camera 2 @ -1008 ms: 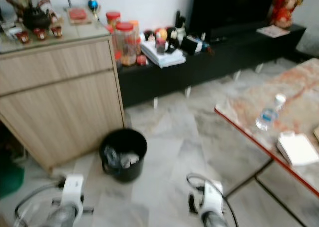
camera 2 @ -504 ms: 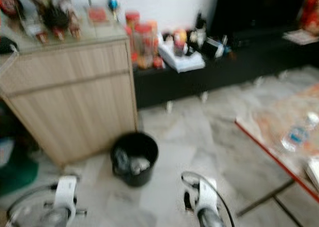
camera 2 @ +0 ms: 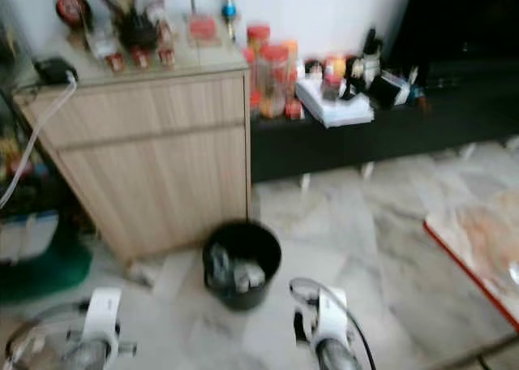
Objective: Picking trash to rubbish bin
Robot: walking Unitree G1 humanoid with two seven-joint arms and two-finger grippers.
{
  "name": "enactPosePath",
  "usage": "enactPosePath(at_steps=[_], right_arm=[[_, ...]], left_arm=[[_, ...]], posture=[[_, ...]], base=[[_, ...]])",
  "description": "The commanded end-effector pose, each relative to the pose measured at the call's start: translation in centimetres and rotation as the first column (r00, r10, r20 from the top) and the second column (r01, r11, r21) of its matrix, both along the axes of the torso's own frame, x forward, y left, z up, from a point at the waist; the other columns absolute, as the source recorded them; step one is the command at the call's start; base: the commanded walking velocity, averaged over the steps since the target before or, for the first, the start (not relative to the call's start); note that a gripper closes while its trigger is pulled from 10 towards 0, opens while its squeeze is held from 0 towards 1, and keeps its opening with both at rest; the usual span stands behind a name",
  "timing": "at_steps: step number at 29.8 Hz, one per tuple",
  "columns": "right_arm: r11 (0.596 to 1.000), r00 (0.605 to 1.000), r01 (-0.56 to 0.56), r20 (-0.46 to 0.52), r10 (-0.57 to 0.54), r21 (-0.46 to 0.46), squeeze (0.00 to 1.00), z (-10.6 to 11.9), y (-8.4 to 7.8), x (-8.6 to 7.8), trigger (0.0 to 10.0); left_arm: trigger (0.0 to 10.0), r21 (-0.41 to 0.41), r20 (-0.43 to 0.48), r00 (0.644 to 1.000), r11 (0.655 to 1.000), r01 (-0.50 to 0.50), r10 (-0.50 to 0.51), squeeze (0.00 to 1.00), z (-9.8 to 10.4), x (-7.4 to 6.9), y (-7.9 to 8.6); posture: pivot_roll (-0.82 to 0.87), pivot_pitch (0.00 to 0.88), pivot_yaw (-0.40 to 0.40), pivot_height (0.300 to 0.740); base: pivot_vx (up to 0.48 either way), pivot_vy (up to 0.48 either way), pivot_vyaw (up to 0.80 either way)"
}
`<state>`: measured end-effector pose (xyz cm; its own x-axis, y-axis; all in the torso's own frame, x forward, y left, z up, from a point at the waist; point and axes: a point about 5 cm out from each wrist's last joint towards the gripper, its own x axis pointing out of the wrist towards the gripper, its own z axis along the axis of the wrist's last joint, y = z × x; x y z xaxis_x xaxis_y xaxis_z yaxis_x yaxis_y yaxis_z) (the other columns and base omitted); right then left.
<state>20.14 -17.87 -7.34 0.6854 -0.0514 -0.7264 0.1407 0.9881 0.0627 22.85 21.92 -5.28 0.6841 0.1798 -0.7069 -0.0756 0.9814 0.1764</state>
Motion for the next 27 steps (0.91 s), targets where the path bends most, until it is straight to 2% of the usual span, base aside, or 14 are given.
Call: enactPosePath(at_steps=[1,27], right_arm=[[1.0,1.0,0.019,-0.018,-0.019,-0.019,0.0,-0.18,-0.92,-0.49,10.0],[0.999,0.999,0.045,-0.022,-0.046,-0.016,0.0,-0.13,-1.26,-0.43,10.0]], left_arm=[[10.0,-0.009,0.0,1.0,1.0,0.025,-0.025,0.0,0.02,0.34,-0.87],[10.0,-0.009,0.006,1.0,1.0,0.004,-0.004,0.0,0.09,0.35,-0.58]], posture=[[-0.04,0.0,0.006,0.74],[-0.04,0.0,0.004,0.74]], base=[[0.285,0.0,0.0],[0.29,0.0,0.0]])
